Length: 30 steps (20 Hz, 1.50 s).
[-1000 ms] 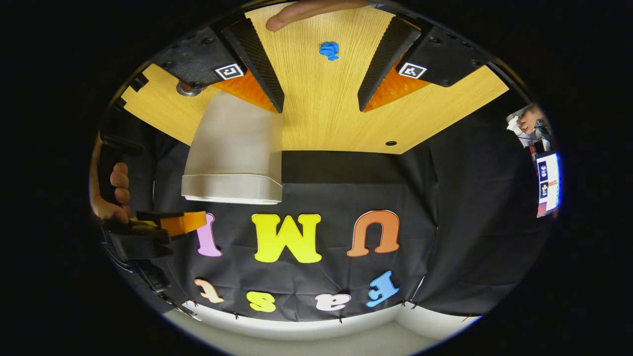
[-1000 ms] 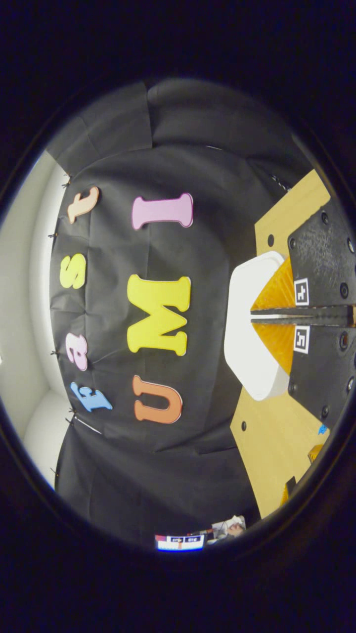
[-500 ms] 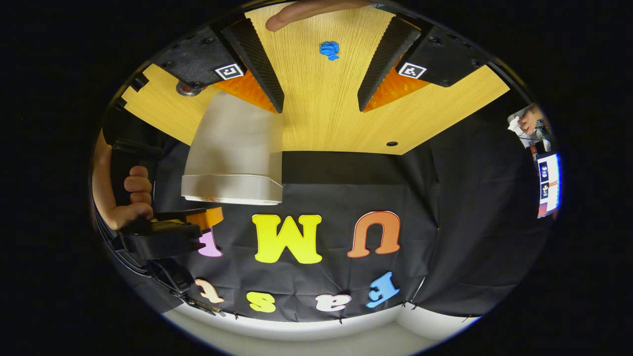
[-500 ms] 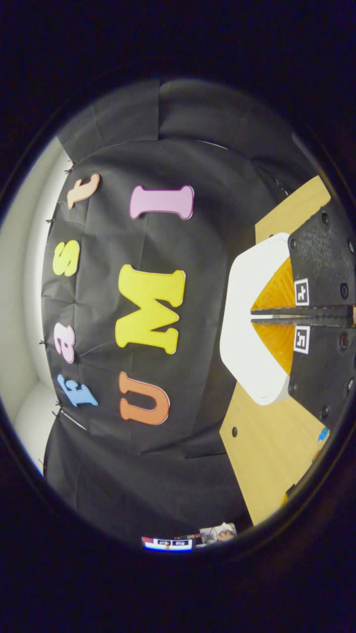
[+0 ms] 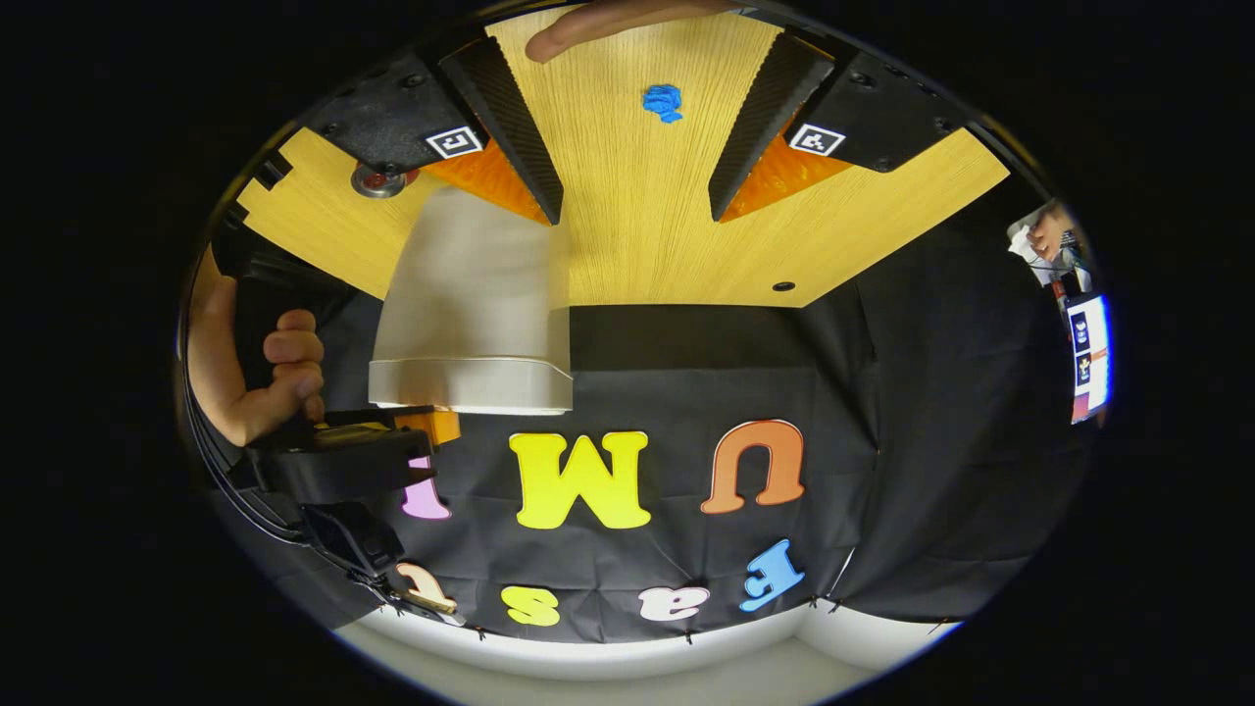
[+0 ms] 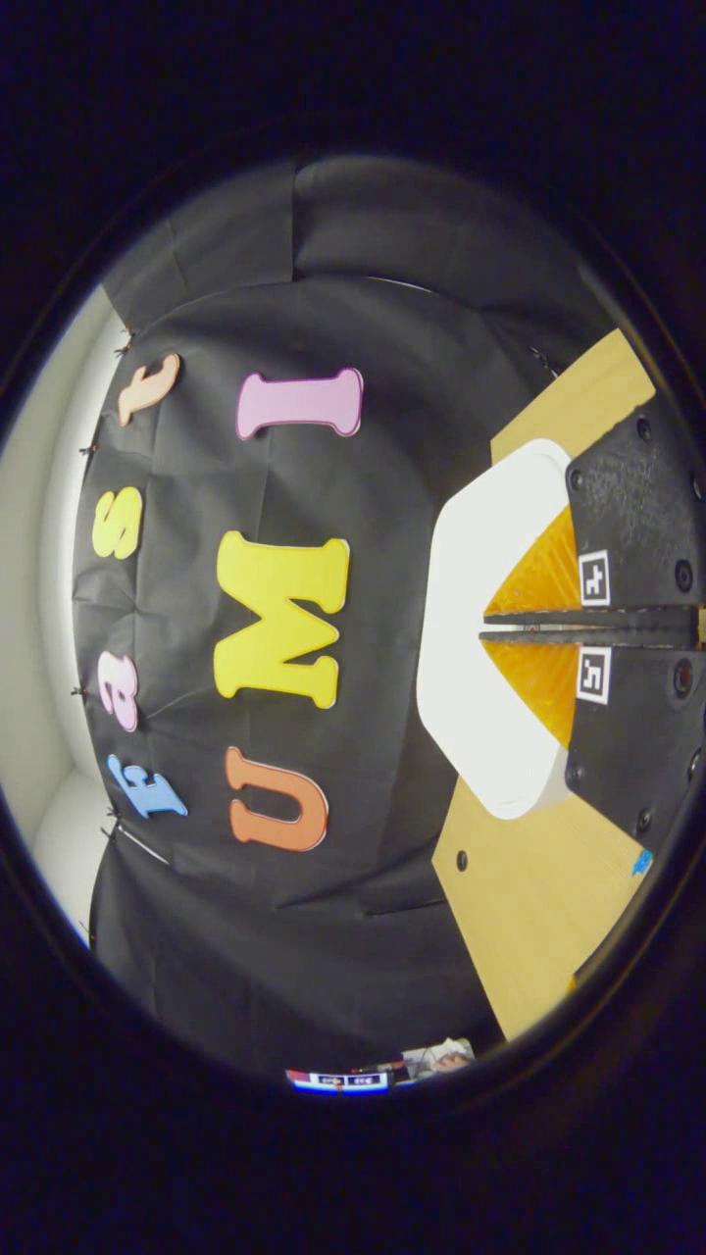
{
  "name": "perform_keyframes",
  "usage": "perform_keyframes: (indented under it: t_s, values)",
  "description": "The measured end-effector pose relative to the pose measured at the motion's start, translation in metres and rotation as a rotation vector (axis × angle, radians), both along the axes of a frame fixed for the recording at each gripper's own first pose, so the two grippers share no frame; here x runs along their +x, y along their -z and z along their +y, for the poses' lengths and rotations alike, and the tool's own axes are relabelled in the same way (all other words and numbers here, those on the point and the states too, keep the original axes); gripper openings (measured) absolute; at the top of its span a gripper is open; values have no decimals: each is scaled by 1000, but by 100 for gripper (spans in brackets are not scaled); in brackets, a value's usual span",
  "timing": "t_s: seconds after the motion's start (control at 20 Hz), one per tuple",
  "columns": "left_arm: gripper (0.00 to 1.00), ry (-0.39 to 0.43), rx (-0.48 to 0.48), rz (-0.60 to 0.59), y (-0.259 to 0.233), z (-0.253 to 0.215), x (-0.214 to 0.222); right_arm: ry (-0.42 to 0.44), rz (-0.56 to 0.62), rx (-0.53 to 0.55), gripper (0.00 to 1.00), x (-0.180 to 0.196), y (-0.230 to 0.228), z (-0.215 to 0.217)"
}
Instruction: Press the lid of the desktop garbage bin to open it, pick up the crumpled paper on the desktop and throw it into the bin, then pick up the pop can on the desktop and drop it into the bin, and finally close the garbage bin lid.
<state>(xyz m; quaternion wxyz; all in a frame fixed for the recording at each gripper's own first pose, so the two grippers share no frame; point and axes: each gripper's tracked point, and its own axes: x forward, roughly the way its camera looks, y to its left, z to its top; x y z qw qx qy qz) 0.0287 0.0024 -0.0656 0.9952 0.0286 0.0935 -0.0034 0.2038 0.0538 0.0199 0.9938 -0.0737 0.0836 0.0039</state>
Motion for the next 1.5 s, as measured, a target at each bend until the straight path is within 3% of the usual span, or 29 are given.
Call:
perform_keyframes:
  t_s: [0.25, 0.45, 0.7, 1.1, 1.2, 1.25, 1.35, 1.45, 1.5]
  values:
    - [97, 11, 9, -4, 0, -6, -1, -20, -61, 22, 1, -7, -12, 0]
    - [97, 6, 15, -5, -1, -5, 0, -50, -141, 38, 0, -43, -26, 10]
    - [97, -5, 10, 0, 1, -1, 1, -99, -155, 27, 0, -86, -14, 19]
    - [97, -11, 22, 7, 5, 0, 2, -105, -155, 24, 1, -122, 15, 3]
    - [97, -12, 28, 9, 6, 0, 3, -98, -164, 20, 20, -128, 20, -2]
    - [97, -14, 30, 10, 6, 1, 3, -91, -165, 24, 20, -130, 25, -6]
    - [97, -16, 31, 12, 7, 0, 4, -93, -152, 53, 40, -134, 36, -7]
    - [97, -13, 35, 12, 7, -1, 4, -85, -156, 76, 53, -135, 42, -10]
    - [97, -10, 39, 14, 8, -1, 4, -89, -153, 77, 53, -135, 46, -10]
